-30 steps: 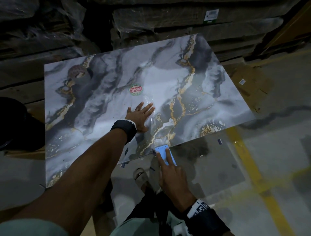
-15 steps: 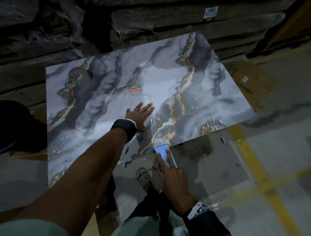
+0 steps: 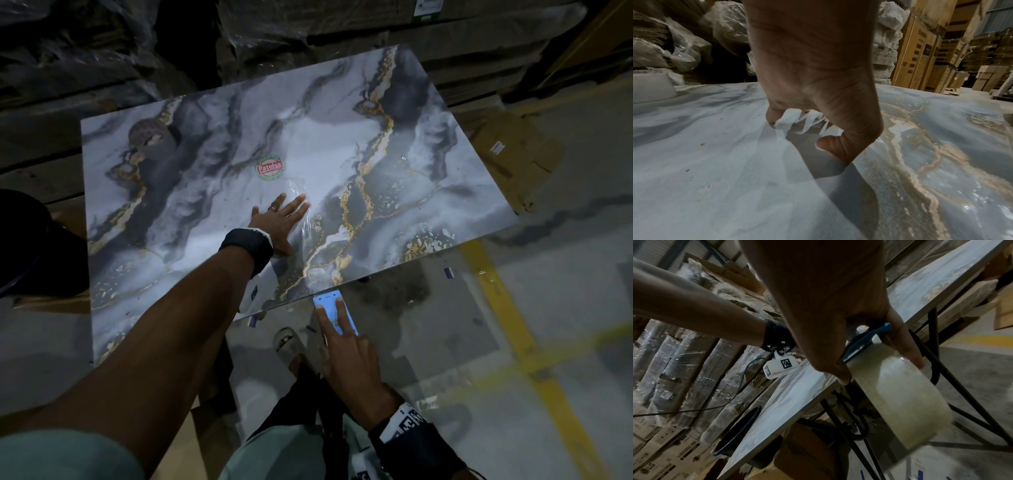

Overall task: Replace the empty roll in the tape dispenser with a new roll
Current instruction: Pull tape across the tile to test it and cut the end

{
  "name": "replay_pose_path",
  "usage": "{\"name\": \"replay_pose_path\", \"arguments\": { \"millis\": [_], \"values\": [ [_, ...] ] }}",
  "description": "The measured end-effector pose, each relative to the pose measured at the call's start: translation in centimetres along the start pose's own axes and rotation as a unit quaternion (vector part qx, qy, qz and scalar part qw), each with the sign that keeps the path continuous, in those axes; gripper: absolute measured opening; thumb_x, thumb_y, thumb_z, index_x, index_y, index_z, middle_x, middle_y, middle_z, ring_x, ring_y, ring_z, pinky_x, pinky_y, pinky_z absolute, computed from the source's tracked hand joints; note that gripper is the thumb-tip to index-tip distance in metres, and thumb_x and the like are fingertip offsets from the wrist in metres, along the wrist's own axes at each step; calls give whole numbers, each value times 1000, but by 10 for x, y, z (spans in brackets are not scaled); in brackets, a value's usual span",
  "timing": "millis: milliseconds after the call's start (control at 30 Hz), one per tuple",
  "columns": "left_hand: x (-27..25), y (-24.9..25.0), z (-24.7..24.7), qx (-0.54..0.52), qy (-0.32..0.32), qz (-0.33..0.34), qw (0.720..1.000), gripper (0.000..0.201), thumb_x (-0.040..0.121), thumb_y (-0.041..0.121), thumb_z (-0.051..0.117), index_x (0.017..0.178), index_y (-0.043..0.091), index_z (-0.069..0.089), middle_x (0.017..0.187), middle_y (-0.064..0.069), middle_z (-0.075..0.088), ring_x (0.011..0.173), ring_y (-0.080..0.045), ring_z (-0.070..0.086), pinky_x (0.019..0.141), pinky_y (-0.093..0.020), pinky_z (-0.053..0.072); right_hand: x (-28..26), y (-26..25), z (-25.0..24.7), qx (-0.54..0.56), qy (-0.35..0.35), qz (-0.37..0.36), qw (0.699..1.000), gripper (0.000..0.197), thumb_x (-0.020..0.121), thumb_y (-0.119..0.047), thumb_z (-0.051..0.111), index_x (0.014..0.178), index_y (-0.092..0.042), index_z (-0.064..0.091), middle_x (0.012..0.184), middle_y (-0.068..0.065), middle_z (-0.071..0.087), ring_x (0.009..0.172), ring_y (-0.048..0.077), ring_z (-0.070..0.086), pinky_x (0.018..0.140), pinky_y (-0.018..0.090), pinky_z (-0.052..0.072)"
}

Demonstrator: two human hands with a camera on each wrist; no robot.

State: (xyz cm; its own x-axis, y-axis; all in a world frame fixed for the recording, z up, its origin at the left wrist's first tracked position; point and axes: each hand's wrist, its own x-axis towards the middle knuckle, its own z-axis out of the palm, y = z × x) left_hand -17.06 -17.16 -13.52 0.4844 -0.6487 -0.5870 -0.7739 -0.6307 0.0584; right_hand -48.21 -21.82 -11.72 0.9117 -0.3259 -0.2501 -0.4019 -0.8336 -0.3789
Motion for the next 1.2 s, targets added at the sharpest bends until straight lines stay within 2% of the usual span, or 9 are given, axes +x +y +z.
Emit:
{"name": "replay_pose_path", "arguments": {
  "millis": [100,233,500,600,667,733,800,900,1200],
  "values": [
    [1,1,-1,5,3,-2,1000,124,78,40,77,161,35,-15,168,14,-25,158,-28,-15,113,-76,19,-2,3,-3,14,-30,11,999,82,75,-25,79,151,-31,49,164,12,35,49,28,64,47,29,49],
    [-1,6,0,7,3,-7,1000,122,79,41,76,161,34,-14,168,14,-24,158,-28,-13,113,-77,22,-6,-3,-10,-14,-8,-5,1000,85,56,-29,91,137,-27,65,150,16,56,40,23,60,40,23,42],
    [-1,8,-5,-3,-7,-10,1000,120,78,36,75,161,34,-12,168,15,-23,158,-29,-11,113,-76,23,0,4,-7,-21,-65,-2,998,79,73,-24,79,147,-31,54,157,18,46,52,32,66,50,28,49],
    [-1,8,-6,-9,-10,-9,1000,118,80,39,74,162,34,-12,169,15,-22,158,-29,-11,114,-76,22,6,6,0,-36,-59,-7,998,82,61,-25,87,139,-27,63,147,20,57,45,29,62,45,25,47],
    [-1,6,-6,-7,-8,-5,1000,118,81,43,73,162,34,-12,168,15,-22,158,-29,-11,113,-77,23,12,-1,-11,-39,-83,9,996,80,67,-22,84,143,-24,61,151,23,51,59,33,70,53,29,53],
    [-1,5,-6,-5,-8,-3,1000,118,80,45,73,162,34,-11,168,15,-22,158,-29,-11,112,-77,24,18,-8,-19,-40,-132,22,990,73,92,-18,63,159,-24,35,168,22,20,96,39,71,81,38,55],
    [-1,6,-6,-5,-10,-2,1000,118,81,45,74,162,33,-11,169,14,-22,158,-30,-11,112,-77,24,22,-12,-25,-44,-173,33,983,69,102,-18,46,164,-24,16,171,19,-1,118,39,63,96,39,49],
    [-1,6,-7,-7,-12,0,1000,119,81,45,75,162,32,-11,169,13,-23,158,-31,-12,112,-77,23,32,-19,-31,-57,-185,42,980,70,102,-19,48,164,-22,15,171,19,-2,126,40,58,101,40,47],
    [-1,8,-1,-10,-1,-1,1000,115,83,52,69,162,30,-12,168,13,-24,158,-31,-12,112,-77,22,32,-26,-35,-76,-199,40,976,72,100,-19,52,163,-18,16,170,22,1,127,41,57,100,41,47]
  ]
}}
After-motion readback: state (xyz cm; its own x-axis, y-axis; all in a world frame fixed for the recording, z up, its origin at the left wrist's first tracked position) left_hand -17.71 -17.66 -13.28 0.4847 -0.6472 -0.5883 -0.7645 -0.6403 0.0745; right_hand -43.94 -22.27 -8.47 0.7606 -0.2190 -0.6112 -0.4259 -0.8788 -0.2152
